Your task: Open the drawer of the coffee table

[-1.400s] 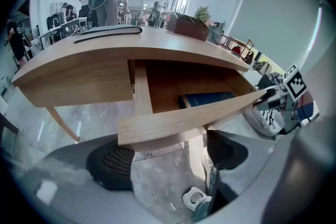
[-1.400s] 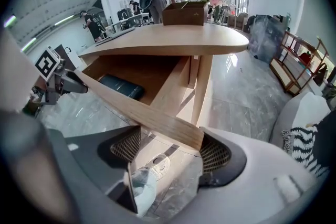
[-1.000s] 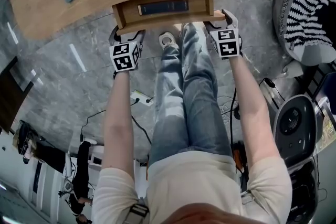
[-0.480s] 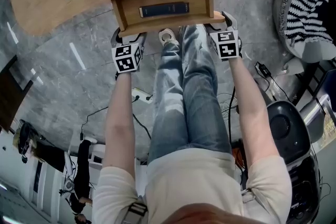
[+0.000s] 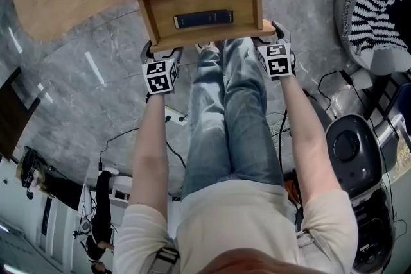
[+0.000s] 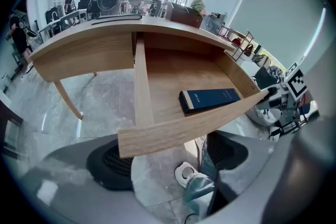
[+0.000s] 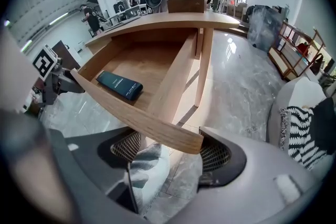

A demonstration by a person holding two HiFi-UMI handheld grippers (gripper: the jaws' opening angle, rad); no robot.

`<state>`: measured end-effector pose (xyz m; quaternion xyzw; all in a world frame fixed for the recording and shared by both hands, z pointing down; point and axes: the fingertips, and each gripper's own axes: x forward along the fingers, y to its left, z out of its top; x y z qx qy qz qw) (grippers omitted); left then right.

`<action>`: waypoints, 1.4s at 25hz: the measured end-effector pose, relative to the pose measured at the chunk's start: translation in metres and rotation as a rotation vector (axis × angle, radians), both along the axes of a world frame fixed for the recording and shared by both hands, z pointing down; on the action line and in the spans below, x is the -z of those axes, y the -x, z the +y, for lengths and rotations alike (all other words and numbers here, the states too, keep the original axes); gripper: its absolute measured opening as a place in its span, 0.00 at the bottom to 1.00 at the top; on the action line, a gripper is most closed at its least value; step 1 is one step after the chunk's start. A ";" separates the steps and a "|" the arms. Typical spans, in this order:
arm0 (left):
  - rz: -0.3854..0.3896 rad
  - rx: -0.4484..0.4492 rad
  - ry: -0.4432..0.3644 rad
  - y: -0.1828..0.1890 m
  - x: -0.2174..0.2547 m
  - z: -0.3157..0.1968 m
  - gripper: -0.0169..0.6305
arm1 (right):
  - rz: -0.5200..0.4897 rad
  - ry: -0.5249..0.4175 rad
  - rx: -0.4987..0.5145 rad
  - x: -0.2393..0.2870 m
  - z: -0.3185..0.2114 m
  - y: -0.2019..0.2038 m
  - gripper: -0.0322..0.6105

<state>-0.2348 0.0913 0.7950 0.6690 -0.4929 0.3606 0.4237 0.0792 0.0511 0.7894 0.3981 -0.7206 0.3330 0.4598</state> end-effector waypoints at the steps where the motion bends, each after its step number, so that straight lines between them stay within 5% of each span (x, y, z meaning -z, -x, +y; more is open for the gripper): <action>1: -0.001 0.001 0.007 0.000 -0.001 0.004 0.70 | 0.002 0.006 0.000 -0.001 0.004 -0.001 0.58; 35: -0.053 -0.036 0.114 -0.002 -0.048 0.027 0.69 | 0.056 0.053 0.001 -0.047 0.022 -0.002 0.58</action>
